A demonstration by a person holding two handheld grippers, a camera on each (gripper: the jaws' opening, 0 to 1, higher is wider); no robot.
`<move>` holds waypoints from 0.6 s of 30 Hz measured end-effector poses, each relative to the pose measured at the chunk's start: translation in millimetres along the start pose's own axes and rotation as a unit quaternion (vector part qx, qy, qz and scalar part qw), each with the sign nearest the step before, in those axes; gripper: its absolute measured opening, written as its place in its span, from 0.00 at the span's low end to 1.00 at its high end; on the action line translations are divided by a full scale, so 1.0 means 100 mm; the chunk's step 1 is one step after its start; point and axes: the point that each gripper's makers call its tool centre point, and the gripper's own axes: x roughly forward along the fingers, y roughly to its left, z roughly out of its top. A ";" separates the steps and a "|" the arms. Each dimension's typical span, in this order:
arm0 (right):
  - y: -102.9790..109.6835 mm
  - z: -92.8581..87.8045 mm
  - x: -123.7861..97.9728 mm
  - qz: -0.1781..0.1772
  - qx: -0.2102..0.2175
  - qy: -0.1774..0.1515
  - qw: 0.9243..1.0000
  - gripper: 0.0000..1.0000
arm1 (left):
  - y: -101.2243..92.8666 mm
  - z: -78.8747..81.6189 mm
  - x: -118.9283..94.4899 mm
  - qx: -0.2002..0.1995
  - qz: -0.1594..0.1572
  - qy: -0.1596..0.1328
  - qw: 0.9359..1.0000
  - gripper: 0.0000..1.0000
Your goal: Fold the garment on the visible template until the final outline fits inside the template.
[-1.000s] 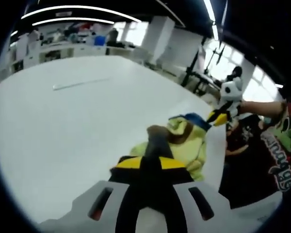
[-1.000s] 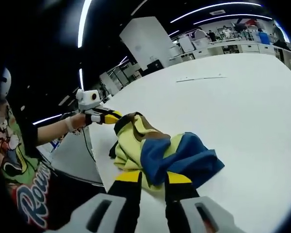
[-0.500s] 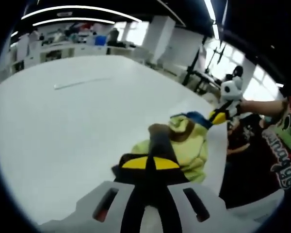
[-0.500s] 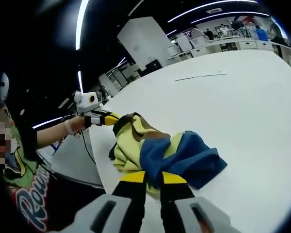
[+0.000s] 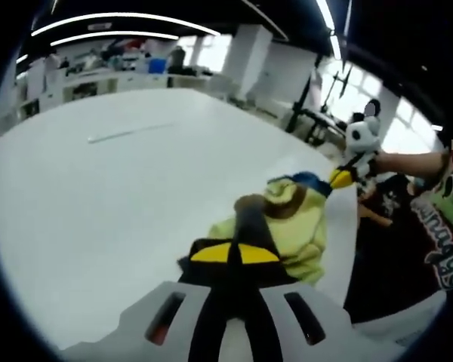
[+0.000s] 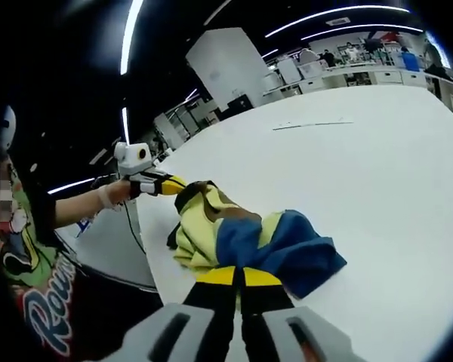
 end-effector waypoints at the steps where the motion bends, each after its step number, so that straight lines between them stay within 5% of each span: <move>1: -0.01 0.02 -0.01 -0.004 -0.004 -0.002 1.000 0.00 | 0.00 0.01 -0.01 0.000 0.002 -0.002 1.000 0.00; 13: 0.01 0.61 -0.27 -0.036 -0.057 -0.061 0.996 0.00 | 0.12 0.61 -0.33 0.017 0.069 -0.096 0.993 0.00; 18: 0.05 0.97 -0.41 -0.050 -0.089 -0.091 0.991 0.00 | 0.13 1.02 -0.51 0.041 0.090 -0.143 0.985 0.00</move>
